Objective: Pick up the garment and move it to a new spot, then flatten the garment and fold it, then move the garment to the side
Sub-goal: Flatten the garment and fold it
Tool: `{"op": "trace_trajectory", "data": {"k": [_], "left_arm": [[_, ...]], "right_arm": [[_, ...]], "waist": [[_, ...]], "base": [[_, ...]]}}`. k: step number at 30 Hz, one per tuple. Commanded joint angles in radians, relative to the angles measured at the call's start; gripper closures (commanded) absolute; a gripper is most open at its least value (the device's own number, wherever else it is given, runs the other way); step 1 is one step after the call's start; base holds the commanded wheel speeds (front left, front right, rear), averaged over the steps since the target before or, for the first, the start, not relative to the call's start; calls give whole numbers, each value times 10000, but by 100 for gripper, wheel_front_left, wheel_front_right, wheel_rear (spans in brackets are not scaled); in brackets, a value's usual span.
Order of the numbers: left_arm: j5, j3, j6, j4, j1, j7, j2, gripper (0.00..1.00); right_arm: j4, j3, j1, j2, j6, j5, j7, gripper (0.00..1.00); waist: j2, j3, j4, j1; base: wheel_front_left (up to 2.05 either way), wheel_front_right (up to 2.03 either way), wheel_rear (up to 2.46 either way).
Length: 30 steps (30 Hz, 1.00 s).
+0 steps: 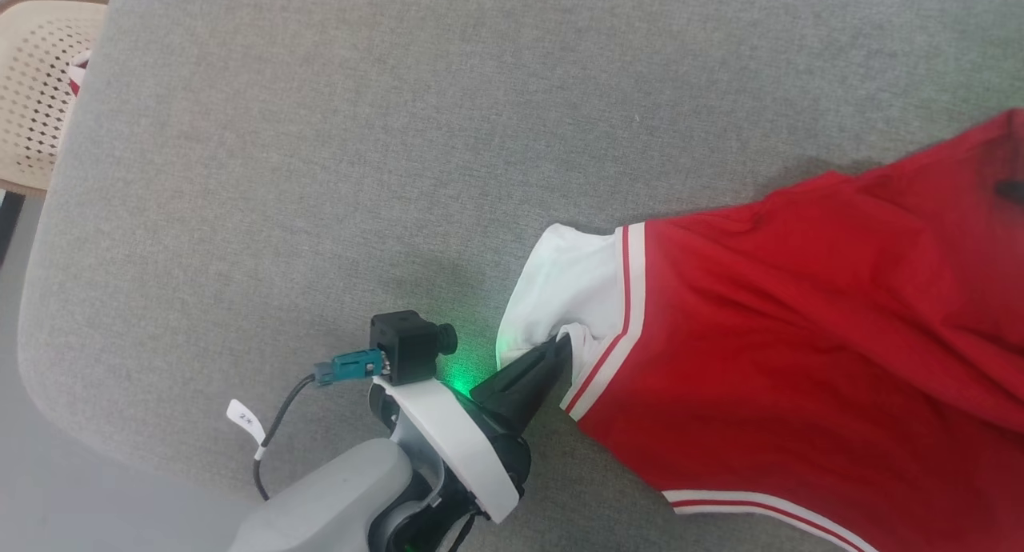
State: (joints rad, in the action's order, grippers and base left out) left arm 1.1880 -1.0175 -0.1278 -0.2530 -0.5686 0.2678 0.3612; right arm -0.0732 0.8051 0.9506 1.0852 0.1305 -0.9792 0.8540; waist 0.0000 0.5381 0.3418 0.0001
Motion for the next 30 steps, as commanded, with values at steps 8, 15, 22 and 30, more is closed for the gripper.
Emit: {"op": "trace_trajectory", "data": {"k": [8, 15, 22, 30], "left_arm": [[-278, 1027, -22, 50, 260, -43, 401, 100], [-68, 1614, -23, 528, -699, -88, 982, 100], [966, 2760, -24, -303, -3688, -562, 1192, 100], [1817, 4424, -5, -3385, -8076, -697, 597, 100]], "right_arm": [[-1165, -895, 146, -938, -4, -998, -1832, 100], [-2191, -2056, 778, -1603, -4, -916, -3503, 100], [-4210, -3420, 2494, -2974, 1, -469, -4979, 100], [-6345, -4218, 5144, -4369, -2, 578, -6597, 100]], "waist": [[0, -666, -429, -1], [0, -881, -877, -1], [0, -589, -1552, -1], [0, -104, -2326, -1]], "base": [[0, 0, 0], [0, 0, 0], [0, 0, 0], [0, 0, 0]]}}
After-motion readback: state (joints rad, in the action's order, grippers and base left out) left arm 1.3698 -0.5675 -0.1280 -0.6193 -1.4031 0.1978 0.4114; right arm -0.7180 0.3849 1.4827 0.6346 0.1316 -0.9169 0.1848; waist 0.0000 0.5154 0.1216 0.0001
